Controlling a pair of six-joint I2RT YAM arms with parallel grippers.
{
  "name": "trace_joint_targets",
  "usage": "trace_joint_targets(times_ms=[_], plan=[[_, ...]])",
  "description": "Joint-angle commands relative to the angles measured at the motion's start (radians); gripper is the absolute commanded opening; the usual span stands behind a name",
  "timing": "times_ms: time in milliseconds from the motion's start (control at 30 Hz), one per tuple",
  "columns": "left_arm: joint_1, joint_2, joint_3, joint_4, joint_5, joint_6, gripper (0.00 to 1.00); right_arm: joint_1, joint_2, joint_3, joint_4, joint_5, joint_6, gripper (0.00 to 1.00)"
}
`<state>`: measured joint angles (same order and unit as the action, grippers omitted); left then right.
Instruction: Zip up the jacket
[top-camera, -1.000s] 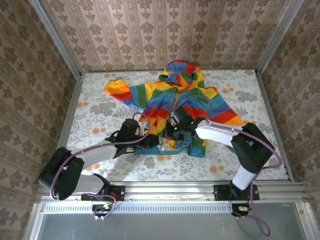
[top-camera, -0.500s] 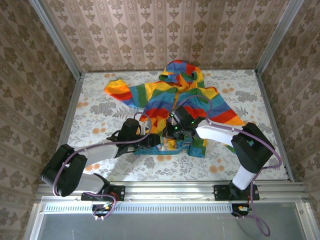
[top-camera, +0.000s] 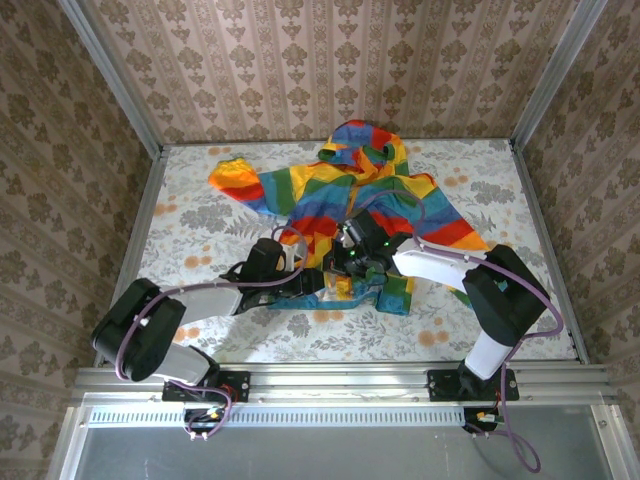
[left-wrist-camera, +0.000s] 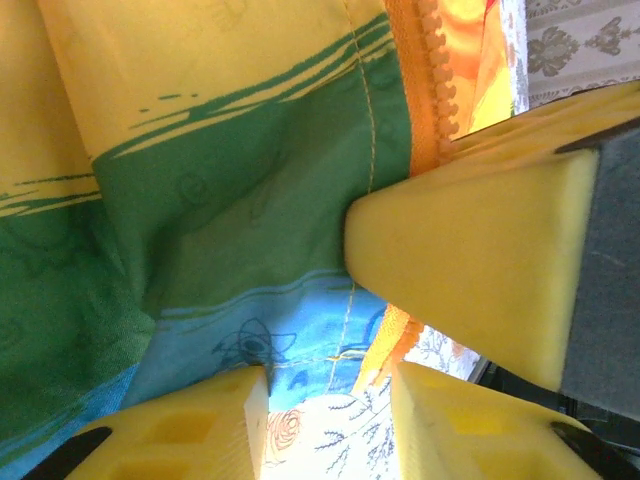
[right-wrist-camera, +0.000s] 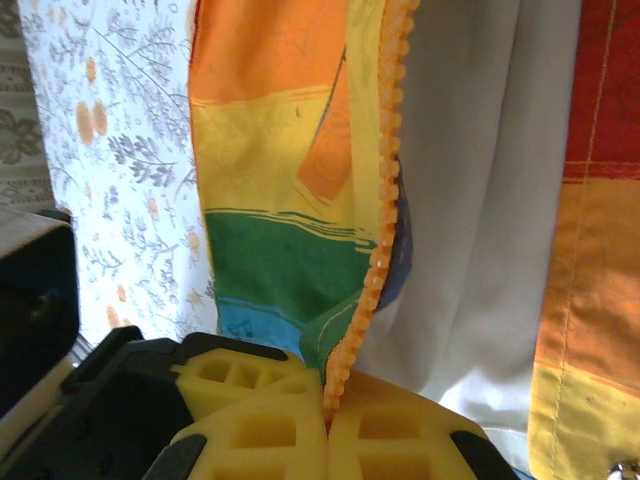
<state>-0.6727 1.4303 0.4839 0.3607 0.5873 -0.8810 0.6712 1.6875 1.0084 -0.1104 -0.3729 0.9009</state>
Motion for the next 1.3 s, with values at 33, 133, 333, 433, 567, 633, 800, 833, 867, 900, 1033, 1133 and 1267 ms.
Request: trace_joint_targets(times_ms=[33,133,333,433,567,633,800,833,867,900,1033,1133,1267], plan=[[-0.005,0.013,-0.016,0.049,-0.002,-0.014,0.41,-0.012,-0.020,-0.013,0.041,-0.040,0.039,0.00],[-0.005,0.009,-0.018,0.027,-0.025,-0.006,0.44,-0.015,-0.020,-0.014,0.042,-0.046,0.041,0.00],[-0.008,-0.064,0.000,-0.139,-0.118,0.078,0.46,-0.031,-0.029,-0.015,0.012,-0.051,0.020,0.00],[-0.012,-0.134,0.017,-0.250,-0.190,0.145,0.52,-0.036,-0.033,-0.018,0.003,-0.052,0.015,0.00],[-0.016,-0.208,0.032,-0.351,-0.267,0.225,0.57,-0.039,-0.031,-0.012,0.003,-0.062,0.012,0.00],[-0.017,-0.214,0.032,-0.358,-0.273,0.248,0.58,-0.039,-0.030,-0.008,0.004,-0.066,0.012,0.00],[-0.017,-0.151,0.035,-0.299,-0.223,0.244,0.58,-0.038,-0.018,0.003,0.013,-0.084,0.018,0.00],[-0.018,-0.137,0.032,-0.273,-0.207,0.237,0.59,-0.038,-0.016,0.004,0.014,-0.087,0.019,0.00],[-0.018,-0.125,0.029,-0.238,-0.188,0.228,0.60,-0.038,-0.015,0.004,0.016,-0.089,0.021,0.00],[-0.019,-0.115,0.023,-0.199,-0.178,0.218,0.61,-0.038,-0.015,0.005,0.017,-0.090,0.022,0.00],[-0.020,-0.089,0.018,-0.116,-0.148,0.198,0.61,-0.039,-0.011,0.004,0.020,-0.092,0.024,0.00],[-0.020,-0.076,0.026,-0.097,-0.126,0.181,0.60,-0.039,0.000,0.006,0.031,-0.100,0.029,0.00],[-0.016,-0.058,0.023,-0.050,-0.074,0.130,0.55,-0.039,0.023,-0.002,0.075,-0.113,0.057,0.00]])
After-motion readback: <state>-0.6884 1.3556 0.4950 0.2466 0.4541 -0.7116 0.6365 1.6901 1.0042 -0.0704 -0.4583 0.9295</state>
